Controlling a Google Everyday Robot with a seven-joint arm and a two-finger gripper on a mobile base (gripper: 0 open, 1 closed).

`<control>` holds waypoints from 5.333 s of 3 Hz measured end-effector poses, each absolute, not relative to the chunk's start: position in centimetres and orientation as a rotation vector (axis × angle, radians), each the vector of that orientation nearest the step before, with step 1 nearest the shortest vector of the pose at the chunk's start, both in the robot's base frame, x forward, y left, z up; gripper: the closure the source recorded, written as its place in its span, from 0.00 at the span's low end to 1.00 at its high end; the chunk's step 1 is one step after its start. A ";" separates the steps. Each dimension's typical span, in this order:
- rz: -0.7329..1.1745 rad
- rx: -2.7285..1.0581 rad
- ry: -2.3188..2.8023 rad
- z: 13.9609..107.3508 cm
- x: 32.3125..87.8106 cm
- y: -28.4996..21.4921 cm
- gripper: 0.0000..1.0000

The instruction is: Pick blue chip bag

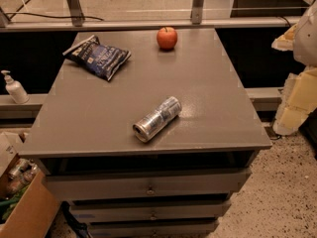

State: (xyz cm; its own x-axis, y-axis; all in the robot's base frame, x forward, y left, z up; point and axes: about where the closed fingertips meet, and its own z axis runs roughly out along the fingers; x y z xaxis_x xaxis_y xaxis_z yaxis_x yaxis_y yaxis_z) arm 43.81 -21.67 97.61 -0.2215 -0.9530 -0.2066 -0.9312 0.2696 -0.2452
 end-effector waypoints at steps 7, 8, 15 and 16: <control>0.361 -1.872 1.636 92.9 56.4 -9.7 0.00; 0.492 -1.817 1.527 94.6 57.5 -5.6 0.00; 0.748 -1.492 1.537 87.4 69.5 8.9 0.00; 0.764 -1.438 1.573 85.7 71.5 10.9 0.00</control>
Offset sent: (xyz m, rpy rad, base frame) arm 0.0209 0.0141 -0.0128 0.0288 0.0028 0.0770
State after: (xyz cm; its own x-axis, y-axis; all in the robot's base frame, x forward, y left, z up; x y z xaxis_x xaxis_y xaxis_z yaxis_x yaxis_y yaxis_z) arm 71.48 10.90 85.70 0.0226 -0.4638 -0.8856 -0.9829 0.1518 -0.1046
